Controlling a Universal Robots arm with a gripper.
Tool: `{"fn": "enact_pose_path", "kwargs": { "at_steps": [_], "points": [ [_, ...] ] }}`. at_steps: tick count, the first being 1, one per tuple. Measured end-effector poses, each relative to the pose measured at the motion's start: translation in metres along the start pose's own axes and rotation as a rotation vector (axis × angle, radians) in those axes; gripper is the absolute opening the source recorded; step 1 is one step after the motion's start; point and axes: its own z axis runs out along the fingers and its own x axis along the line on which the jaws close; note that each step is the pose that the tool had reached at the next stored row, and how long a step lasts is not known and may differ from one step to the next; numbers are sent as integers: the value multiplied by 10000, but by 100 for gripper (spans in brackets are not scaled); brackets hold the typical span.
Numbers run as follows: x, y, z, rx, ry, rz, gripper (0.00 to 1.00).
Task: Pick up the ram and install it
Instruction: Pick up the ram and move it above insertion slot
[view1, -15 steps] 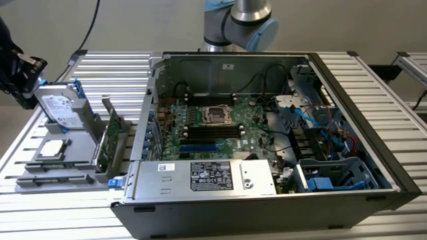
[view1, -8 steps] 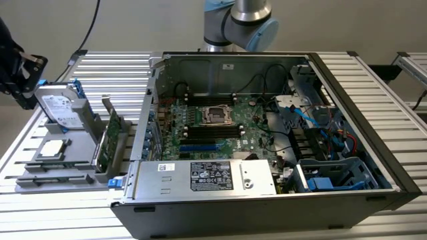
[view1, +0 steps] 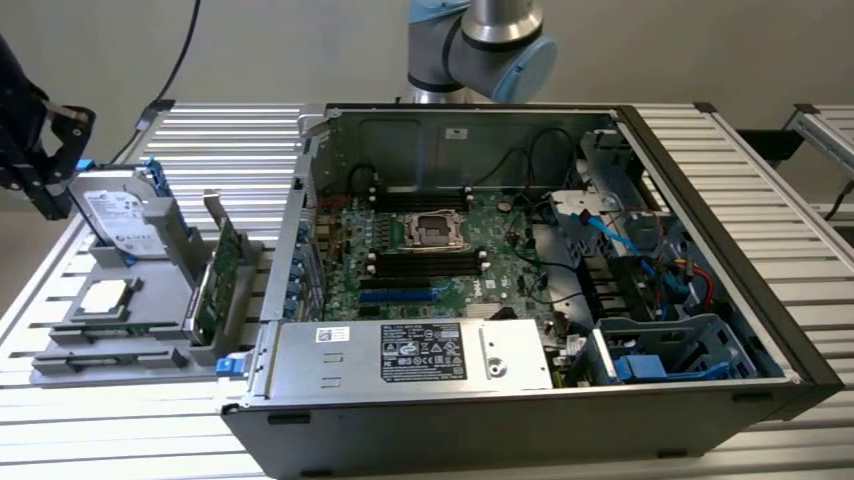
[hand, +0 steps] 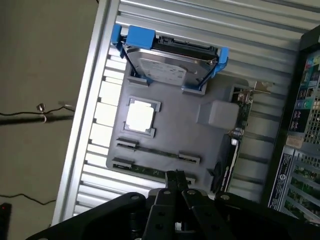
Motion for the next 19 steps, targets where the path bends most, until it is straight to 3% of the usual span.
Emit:
{"fn": "enact_pose_path", "kwargs": {
  "at_steps": [19],
  "points": [
    [0,0,3,94,149,-3440,11]
  ]
}}
